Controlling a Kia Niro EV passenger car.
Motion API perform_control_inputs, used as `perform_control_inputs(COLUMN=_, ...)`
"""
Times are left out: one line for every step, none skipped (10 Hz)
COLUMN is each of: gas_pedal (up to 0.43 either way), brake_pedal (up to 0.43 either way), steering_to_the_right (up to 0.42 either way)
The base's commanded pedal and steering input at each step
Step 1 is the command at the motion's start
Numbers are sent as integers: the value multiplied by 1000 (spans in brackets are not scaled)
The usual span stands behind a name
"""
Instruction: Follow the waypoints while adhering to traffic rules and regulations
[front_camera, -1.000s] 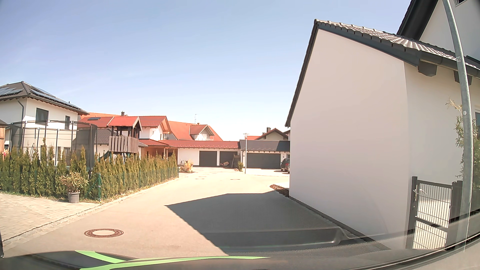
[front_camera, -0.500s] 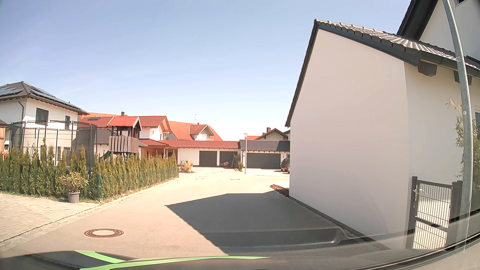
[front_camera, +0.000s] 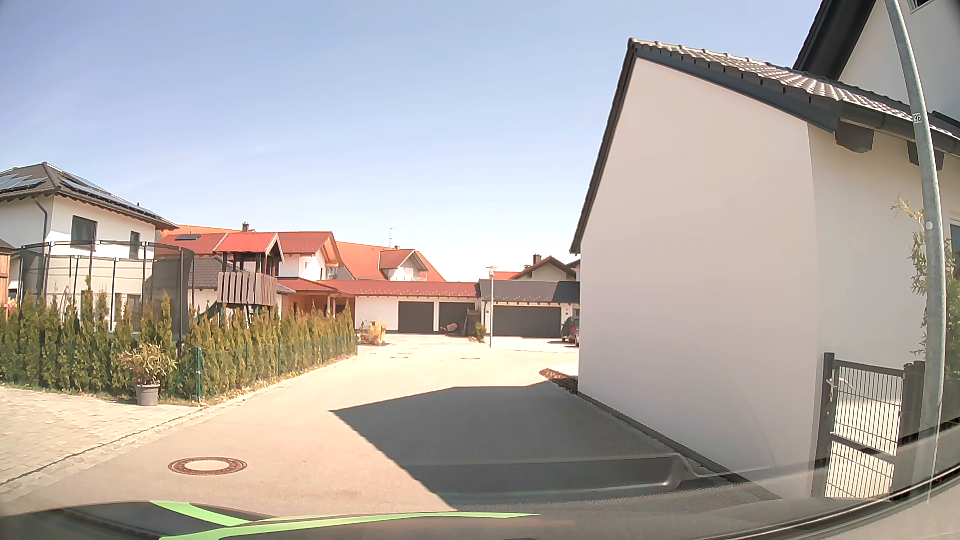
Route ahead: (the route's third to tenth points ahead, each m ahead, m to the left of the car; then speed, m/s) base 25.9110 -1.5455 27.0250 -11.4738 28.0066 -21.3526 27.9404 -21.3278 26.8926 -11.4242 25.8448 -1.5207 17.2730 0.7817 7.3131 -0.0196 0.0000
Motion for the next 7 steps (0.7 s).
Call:
perform_control_inputs(gas_pedal=0, brake_pedal=445, steering_to_the_right=-41)
perform_control_inputs(gas_pedal=0, brake_pedal=445, steering_to_the_right=-42)
perform_control_inputs(gas_pedal=0, brake_pedal=445, steering_to_the_right=-42)
perform_control_inputs(gas_pedal=0, brake_pedal=445, steering_to_the_right=-42)
perform_control_inputs(gas_pedal=0, brake_pedal=445, steering_to_the_right=-42)
perform_control_inputs(gas_pedal=0, brake_pedal=445, steering_to_the_right=-42)
perform_control_inputs(gas_pedal=0, brake_pedal=445, steering_to_the_right=-42)
